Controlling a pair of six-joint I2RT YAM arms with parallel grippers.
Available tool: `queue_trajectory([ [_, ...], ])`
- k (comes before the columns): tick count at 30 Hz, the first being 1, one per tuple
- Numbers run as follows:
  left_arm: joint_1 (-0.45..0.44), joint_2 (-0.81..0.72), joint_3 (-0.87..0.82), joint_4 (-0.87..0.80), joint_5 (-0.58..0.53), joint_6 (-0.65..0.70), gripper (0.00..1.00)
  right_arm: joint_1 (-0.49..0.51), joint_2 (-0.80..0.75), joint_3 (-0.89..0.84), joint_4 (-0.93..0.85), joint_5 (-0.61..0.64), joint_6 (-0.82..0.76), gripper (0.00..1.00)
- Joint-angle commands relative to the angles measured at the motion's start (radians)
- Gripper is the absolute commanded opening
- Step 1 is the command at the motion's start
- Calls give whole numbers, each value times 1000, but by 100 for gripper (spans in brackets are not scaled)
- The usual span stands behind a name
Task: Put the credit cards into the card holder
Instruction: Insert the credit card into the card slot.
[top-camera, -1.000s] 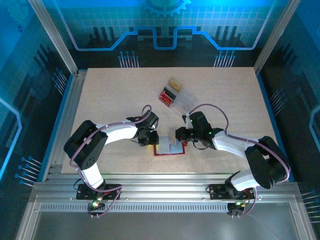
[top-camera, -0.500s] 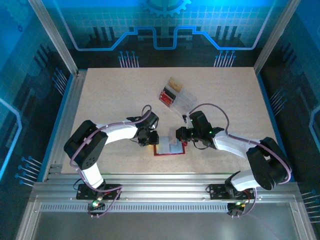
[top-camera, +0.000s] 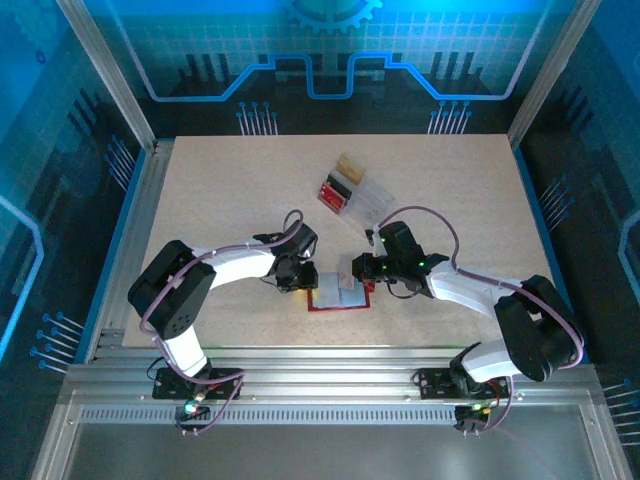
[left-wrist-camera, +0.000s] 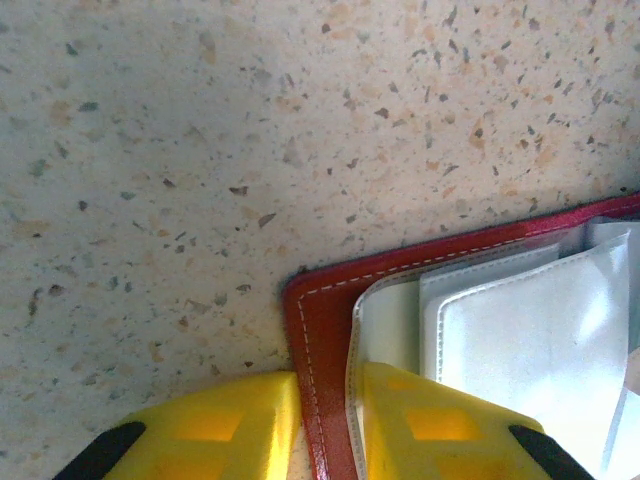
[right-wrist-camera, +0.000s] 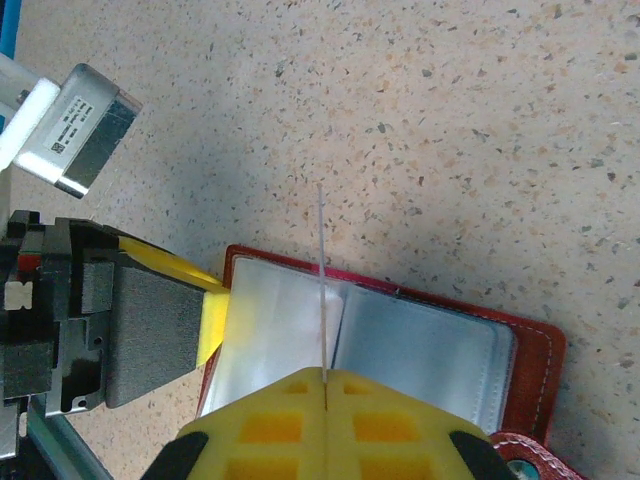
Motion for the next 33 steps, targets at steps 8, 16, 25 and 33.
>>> queue_trajectory([
  [8, -37, 151, -67, 58, 80, 19, 24, 0, 31, 25, 32, -41, 9, 0],
  [16, -36, 152, -67, 57, 81, 20, 24, -2, 59, 27, 51, -62, 19, 0],
  [25, -36, 152, -66, 56, 80, 21, 24, -10, 88, -7, 90, -97, 66, 0],
  [33, -36, 155, -64, 56, 81, 21, 24, -8, 92, -63, 99, -87, 103, 0],
])
